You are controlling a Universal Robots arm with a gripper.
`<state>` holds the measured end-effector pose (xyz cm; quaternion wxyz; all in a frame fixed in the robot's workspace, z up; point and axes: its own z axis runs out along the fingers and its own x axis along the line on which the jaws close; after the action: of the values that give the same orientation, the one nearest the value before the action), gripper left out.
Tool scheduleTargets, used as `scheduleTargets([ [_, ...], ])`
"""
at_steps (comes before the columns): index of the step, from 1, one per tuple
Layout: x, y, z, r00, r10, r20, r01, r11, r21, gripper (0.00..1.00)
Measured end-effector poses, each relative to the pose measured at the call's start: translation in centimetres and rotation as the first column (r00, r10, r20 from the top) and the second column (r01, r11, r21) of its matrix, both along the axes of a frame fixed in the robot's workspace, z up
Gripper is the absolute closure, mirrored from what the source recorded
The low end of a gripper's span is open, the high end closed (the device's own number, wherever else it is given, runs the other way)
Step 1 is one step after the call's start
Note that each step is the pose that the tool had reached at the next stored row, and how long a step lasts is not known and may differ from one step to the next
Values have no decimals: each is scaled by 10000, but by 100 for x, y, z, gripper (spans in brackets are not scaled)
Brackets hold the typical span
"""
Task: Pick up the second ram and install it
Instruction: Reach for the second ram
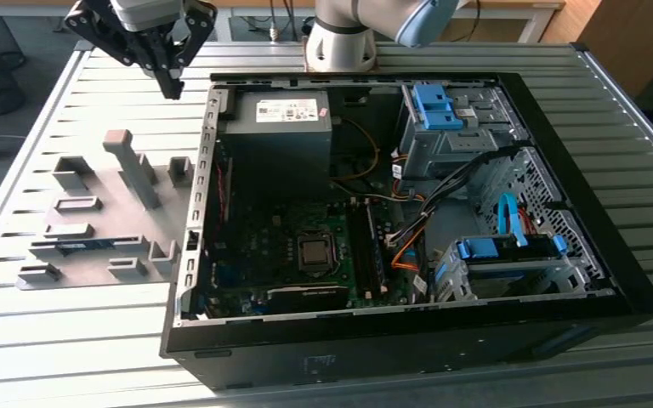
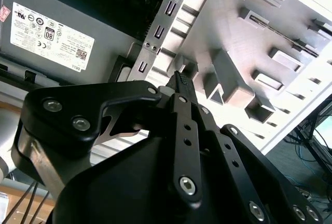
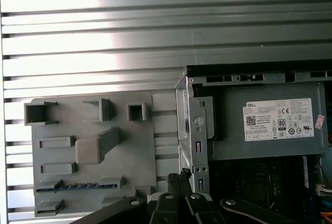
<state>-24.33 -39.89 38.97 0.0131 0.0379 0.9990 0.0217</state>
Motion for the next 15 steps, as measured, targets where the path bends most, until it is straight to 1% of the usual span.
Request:
scheduleTargets([
  [15,-117,0,-4,10000,0,0,0,10000,0,89],
])
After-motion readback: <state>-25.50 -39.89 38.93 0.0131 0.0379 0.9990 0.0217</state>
